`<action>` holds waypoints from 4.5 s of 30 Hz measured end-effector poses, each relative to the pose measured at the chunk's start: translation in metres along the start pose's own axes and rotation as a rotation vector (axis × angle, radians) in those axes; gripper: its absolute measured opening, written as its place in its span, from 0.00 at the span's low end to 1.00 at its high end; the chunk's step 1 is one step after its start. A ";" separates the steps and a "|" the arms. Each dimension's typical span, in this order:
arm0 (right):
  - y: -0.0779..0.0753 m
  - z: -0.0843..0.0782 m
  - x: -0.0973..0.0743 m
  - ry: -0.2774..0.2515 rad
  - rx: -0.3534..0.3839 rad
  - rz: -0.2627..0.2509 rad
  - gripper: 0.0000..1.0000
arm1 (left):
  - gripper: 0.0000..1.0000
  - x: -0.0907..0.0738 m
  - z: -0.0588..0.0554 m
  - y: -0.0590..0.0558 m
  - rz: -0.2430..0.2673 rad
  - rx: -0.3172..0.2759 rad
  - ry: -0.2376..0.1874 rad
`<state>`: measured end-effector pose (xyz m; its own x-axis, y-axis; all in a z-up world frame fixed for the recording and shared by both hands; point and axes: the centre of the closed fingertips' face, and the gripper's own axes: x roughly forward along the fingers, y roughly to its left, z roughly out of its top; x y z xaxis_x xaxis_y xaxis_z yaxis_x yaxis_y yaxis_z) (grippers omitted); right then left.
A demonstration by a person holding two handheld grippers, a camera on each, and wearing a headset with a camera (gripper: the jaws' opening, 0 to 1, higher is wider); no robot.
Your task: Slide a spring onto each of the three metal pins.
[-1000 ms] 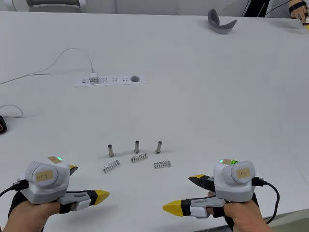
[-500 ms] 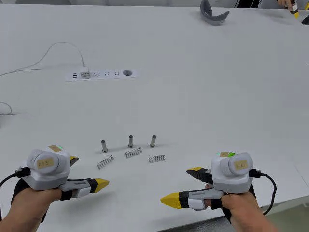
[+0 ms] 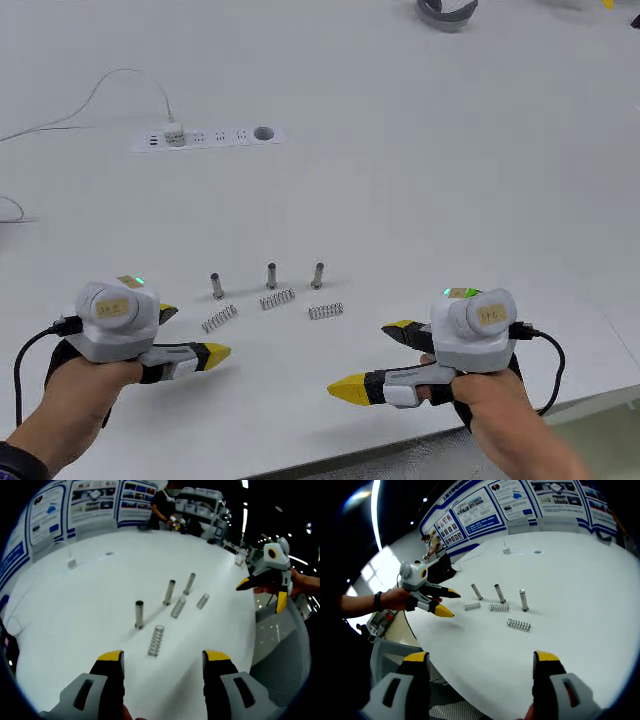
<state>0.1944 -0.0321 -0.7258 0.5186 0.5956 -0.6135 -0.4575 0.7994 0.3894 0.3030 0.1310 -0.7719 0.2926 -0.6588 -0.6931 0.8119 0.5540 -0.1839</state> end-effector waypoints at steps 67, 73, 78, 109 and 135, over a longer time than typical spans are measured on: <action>0.008 -0.020 -0.005 0.004 0.033 0.030 0.85 | 0.10 -0.022 -0.028 -0.002 0.091 0.083 0.032; 0.011 -0.022 -0.004 0.010 0.029 0.040 0.84 | 0.10 -0.042 -0.023 -0.008 0.100 0.080 0.011; 0.016 -0.023 -0.001 0.021 0.021 0.054 0.84 | 0.10 -0.054 -0.018 -0.012 0.103 0.077 -0.013; 0.049 0.030 0.026 -0.116 0.063 0.210 0.69 | 0.10 -0.055 0.009 -0.055 0.018 0.165 -0.077; 0.073 0.044 0.027 -0.209 0.172 0.351 0.39 | 0.10 -0.038 0.042 -0.141 -0.152 0.302 -0.124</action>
<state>0.2068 0.0455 -0.6833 0.4960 0.8225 -0.2782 -0.5145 0.5365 0.6689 0.1985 0.0565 -0.6900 0.2013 -0.7890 -0.5805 0.9580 0.2820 -0.0510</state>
